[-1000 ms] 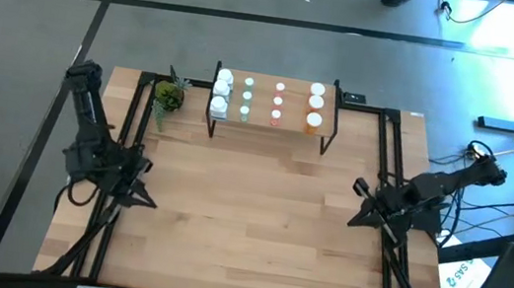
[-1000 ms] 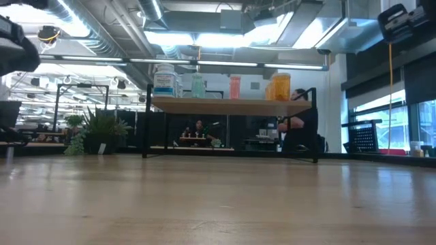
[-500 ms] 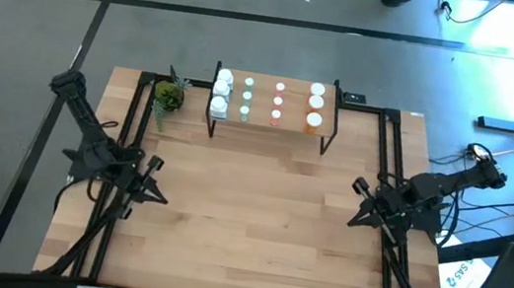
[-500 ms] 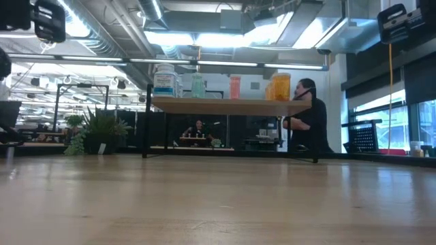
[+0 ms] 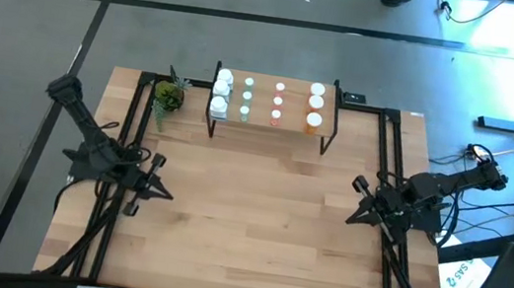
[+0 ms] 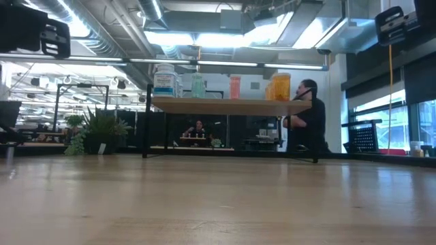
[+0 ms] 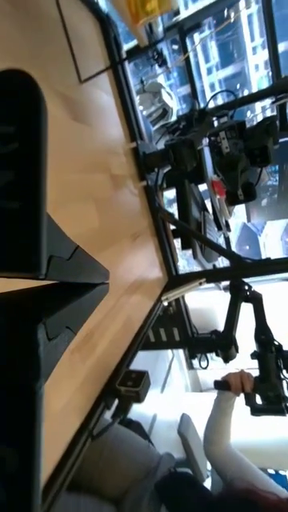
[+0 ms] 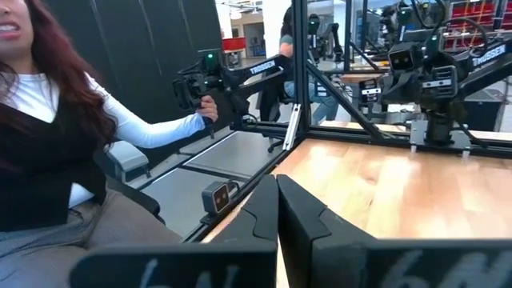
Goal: Pick and place medicine bottles onto shelf by color
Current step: Return to Home Position
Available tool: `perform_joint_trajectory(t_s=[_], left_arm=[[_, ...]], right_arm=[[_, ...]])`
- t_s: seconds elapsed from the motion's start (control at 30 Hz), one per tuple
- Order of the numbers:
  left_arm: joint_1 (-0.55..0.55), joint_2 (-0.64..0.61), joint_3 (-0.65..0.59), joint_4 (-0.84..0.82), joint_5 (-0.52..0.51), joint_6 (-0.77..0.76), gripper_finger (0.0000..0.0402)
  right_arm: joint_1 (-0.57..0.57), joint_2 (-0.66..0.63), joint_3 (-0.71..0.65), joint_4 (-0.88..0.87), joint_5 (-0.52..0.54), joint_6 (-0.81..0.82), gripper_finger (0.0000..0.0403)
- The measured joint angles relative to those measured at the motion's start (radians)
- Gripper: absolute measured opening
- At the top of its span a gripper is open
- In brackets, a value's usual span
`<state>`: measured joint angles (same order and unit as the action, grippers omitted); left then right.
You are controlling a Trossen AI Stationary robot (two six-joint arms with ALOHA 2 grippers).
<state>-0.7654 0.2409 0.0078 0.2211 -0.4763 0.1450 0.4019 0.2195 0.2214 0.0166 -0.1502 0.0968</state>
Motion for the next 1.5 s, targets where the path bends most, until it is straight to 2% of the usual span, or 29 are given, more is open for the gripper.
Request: perform_joint_trajectory(t_s=[0.27, 0.6, 1.1, 1.5], left_arm=[[0.041, 0.000, 0.000, 0.000, -0.008, 0.018, 0.0000], [0.048, 0.000, 0.000, -0.002, -0.011, 0.000, 0.0000], [0.048, 0.000, 0.000, -0.007, -0.032, 0.022, 0.0000], [0.048, 0.000, 0.000, -0.007, -0.032, 0.023, 0.0000]], right_arm=[[0.000, 0.000, -0.011, 0.016, 0.025, -0.029, 0.0000], [-0.001, -0.002, -0.215, 0.261, 0.020, -0.002, 0.0000], [-0.001, -0.002, -0.215, 0.252, 0.018, -0.157, 0.0009], [-0.001, -0.002, -0.215, 0.252, 0.018, -0.184, 0.0022]])
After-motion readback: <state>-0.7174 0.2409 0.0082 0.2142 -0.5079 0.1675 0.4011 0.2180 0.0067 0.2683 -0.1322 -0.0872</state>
